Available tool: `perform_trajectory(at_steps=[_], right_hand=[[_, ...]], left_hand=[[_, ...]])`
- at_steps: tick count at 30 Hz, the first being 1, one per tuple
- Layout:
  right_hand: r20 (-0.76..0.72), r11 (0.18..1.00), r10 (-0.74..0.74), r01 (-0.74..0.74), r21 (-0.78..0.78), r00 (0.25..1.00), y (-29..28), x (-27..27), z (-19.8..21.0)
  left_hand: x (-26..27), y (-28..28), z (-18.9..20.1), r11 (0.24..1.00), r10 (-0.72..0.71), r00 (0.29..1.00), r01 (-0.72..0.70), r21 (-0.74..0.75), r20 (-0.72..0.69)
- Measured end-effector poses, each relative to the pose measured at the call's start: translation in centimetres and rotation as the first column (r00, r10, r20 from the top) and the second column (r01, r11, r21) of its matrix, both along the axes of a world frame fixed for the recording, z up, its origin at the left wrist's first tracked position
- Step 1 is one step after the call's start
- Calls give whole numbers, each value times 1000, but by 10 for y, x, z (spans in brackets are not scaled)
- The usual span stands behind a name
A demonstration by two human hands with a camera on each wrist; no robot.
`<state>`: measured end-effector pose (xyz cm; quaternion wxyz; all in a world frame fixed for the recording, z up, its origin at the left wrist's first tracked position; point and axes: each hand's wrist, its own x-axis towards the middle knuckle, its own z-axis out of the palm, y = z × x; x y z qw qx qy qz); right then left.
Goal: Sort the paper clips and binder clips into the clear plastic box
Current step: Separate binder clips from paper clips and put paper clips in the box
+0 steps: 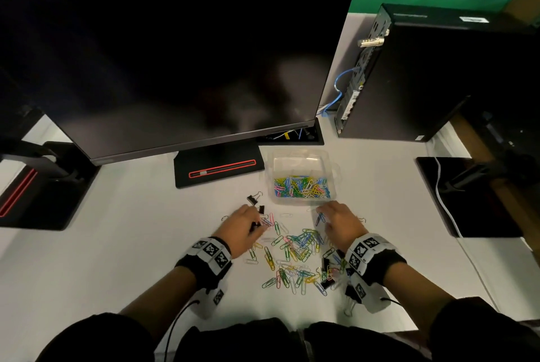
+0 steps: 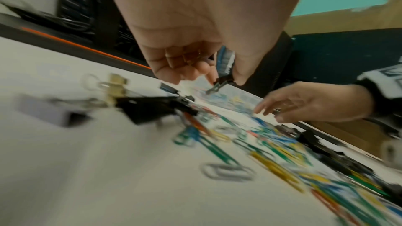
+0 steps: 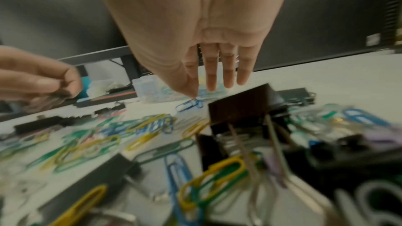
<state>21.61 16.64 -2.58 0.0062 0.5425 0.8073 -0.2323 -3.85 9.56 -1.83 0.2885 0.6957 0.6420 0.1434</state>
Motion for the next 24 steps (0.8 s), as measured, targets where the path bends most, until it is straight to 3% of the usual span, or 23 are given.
perform_trajectory(at_steps=[5,8,13,17,20,24], right_hand=[[74,996,85,-82,-41,994,-12,-15,-7],[65,994,109,-108,-26,992,-22,-19,-9],[-22,980,183,-185,-72,983,-34,-28,-7],[-70,976,201,-206,-77,977,-28,-45,5],[-68,968,234,-239,-81,970,-23,-66,11],[-65,964,235,-241,-113,970,-16,-92,12]], left_hand=[[-39,11,0,970,238,970,-240,-33,-52],[-53,15,-7,945,309,946,-317,-82,-97],[-57,12,-12,950,285,939,-304,-76,-190],[-50,9,-7,960,273,901,-280,28,-337],[-38,6,-2,967,253,912,-242,73,-323],[-17,2,-3,994,105,945,-112,-6,-310]])
